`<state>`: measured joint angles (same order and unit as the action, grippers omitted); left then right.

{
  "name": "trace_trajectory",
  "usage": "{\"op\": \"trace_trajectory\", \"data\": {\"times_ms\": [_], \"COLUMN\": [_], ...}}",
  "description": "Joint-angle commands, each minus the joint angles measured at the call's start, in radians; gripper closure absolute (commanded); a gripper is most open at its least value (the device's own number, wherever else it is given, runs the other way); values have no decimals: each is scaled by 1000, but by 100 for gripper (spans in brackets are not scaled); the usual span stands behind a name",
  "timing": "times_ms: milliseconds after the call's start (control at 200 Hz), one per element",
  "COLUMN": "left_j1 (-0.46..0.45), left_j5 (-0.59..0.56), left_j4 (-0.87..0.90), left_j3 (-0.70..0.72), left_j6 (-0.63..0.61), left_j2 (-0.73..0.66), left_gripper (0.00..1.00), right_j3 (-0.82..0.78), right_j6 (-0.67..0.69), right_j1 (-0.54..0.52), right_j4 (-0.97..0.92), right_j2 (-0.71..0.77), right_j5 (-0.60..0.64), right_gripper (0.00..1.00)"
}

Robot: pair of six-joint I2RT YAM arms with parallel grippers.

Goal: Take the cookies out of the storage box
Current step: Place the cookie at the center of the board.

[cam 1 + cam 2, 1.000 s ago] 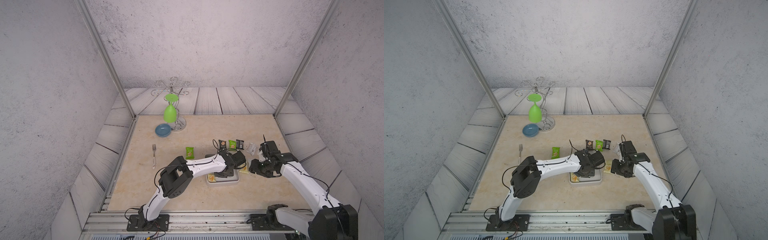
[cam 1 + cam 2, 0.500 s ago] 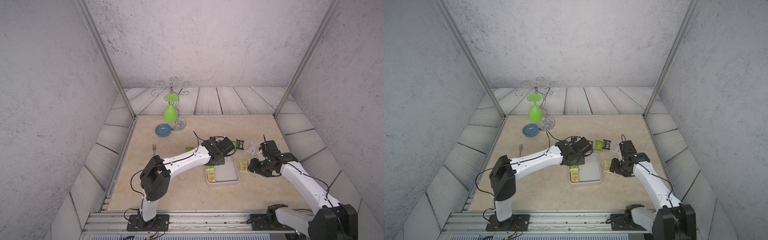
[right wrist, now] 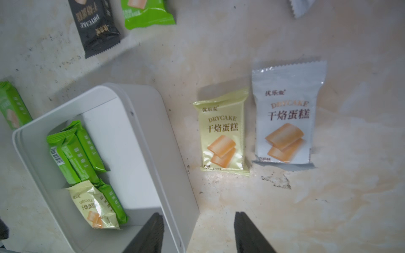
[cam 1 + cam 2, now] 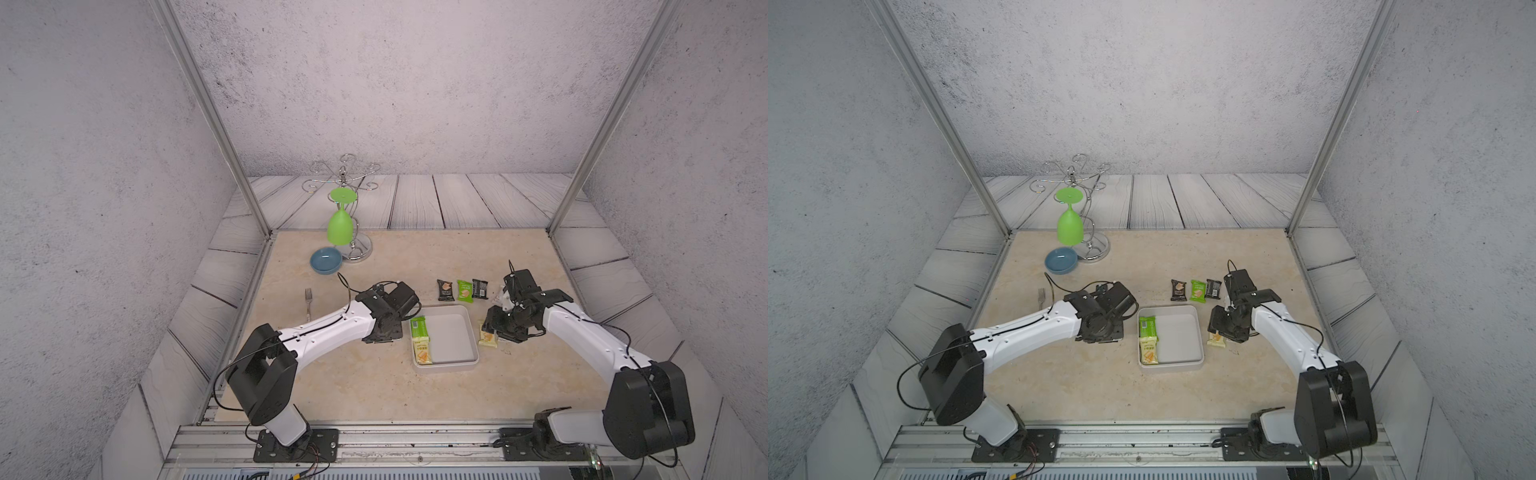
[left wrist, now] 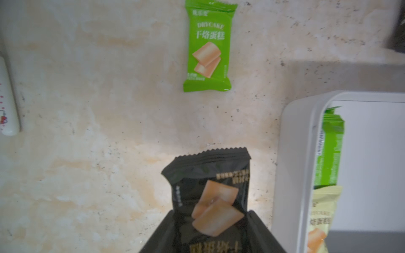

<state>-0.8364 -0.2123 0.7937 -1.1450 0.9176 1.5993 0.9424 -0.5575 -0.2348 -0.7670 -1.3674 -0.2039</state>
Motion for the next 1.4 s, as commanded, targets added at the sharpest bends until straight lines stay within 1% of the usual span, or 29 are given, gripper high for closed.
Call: {"op": "trace_trajectory", "data": {"times_ms": [0,170,310,520,711,901,1056,1121,1231,1396], "left_j1": [16,31,42,52,62,63,64,63,64,61], "left_j5": [7,31,43,69,85,86,69,61,48,54], "left_j4": [-30,-97,-150,-209,-232,-228,-197,-183,-152,-104], "left_j3": [40,91,105,107,123,125,111,102,86,55], "left_j6": [-59,-95,-121,-155,-162,-165,-175,-177,-170,-145], "left_j2": [-13,21,71,128,149,138,111,98,64,10], "left_gripper": [48,48,48,49,48,42,29,26,24,23], "right_j3": [43,101,138,149,160,171,163,155,134,81], "right_j6": [-33,-35,-21,-10,-6,1,1,0,1,1], "right_j1": [-11,-19,-23,-24,-24,-24,-25,-25,-27,-27], "right_j4": [18,19,-4,-30,-46,-64,-74,-77,-82,-95], "right_j2": [-38,-93,-127,-138,-134,-120,-91,-72,-35,35], "right_j5": [-2,2,18,41,55,69,78,85,93,106], "right_gripper": [43,43,43,43,43,43,43,43,43,43]}}
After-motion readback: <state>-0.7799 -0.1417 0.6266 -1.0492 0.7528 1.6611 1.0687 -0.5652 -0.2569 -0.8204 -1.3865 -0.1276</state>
